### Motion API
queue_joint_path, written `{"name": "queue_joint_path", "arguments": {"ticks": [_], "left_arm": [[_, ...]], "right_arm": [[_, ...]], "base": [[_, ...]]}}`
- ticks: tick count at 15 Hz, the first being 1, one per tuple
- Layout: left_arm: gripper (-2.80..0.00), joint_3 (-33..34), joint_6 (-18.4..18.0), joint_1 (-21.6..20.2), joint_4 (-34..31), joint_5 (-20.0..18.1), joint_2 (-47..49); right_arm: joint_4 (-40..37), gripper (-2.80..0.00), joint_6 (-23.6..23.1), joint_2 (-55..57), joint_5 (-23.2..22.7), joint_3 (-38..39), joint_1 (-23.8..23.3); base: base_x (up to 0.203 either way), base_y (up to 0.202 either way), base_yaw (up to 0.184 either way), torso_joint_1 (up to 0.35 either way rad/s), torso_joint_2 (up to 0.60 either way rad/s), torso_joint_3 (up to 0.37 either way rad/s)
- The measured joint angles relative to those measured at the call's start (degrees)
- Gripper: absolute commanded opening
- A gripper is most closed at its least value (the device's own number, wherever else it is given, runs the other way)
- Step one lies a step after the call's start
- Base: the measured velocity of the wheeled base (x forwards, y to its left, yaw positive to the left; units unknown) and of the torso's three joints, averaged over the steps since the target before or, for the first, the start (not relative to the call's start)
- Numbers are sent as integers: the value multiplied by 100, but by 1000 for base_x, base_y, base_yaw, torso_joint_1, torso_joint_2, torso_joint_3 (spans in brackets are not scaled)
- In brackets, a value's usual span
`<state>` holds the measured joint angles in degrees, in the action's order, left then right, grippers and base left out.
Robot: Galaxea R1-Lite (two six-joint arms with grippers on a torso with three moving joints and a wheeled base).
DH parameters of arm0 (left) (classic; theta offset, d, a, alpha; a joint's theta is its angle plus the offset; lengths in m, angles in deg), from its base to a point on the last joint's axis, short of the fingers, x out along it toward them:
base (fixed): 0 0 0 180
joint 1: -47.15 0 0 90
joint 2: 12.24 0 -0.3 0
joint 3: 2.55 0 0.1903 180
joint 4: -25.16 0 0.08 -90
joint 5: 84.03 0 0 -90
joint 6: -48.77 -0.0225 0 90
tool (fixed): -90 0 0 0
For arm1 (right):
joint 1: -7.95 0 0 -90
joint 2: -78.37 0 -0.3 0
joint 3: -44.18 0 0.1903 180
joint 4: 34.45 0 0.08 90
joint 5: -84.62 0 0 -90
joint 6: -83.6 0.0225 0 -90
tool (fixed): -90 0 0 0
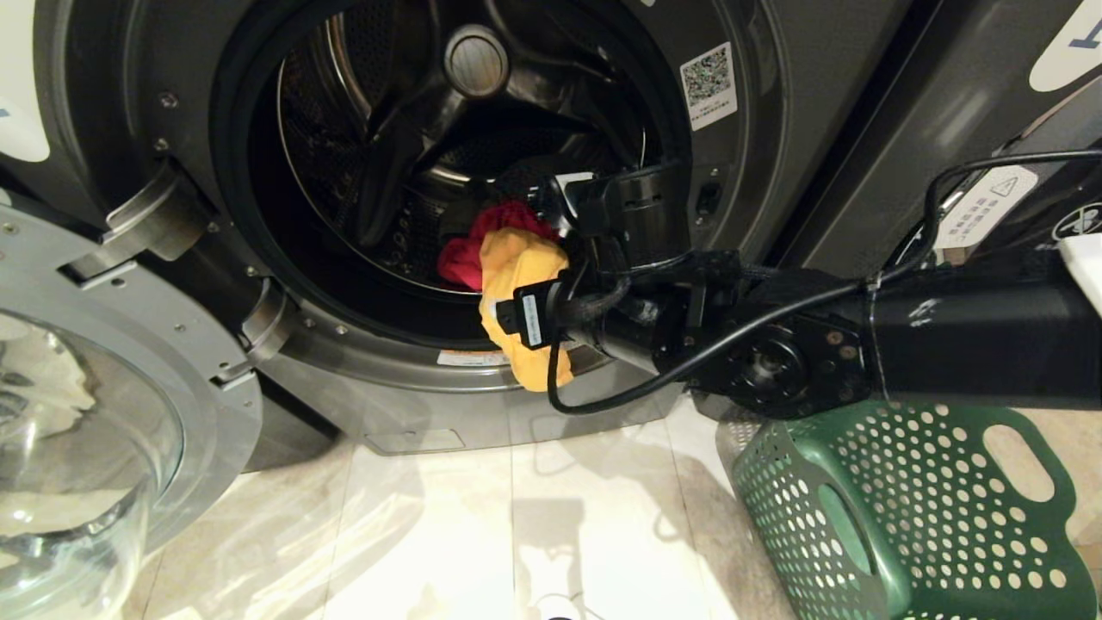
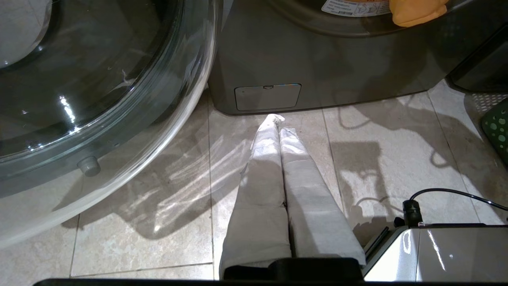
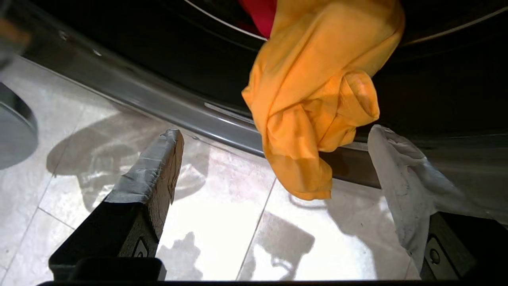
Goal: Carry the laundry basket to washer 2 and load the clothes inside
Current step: Place the clothes into the washing machine
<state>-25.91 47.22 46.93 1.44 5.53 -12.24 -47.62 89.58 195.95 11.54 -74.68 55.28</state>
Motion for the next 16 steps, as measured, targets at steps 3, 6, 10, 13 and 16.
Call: {"name": "queue_joint_path", "arguments": {"ticks": [3, 6, 10, 13, 16], "left_arm": [[-280, 0, 0, 0, 2, 0, 0], [-280, 0, 0, 1, 0, 0, 0], [-280, 0, 0, 0, 0, -5, 0], [-280, 0, 0, 0, 0, -5, 0], [-280, 0, 0, 0, 2, -1, 0]], "right_arm": [[-1, 0, -5, -228, 218, 135, 140], [5, 0, -73, -305, 434, 164, 157], [219, 0, -618, -295, 512, 167, 165], [806, 0, -1069, -256, 483, 187, 91], [873, 0, -1271, -220, 392, 195, 20]], "base": [[0, 0, 0, 0, 0, 0], [0, 0, 0, 0, 0, 0], [0, 0, 0, 0, 0, 0], [0, 0, 0, 0, 0, 0], [0, 0, 0, 0, 0, 0]]}}
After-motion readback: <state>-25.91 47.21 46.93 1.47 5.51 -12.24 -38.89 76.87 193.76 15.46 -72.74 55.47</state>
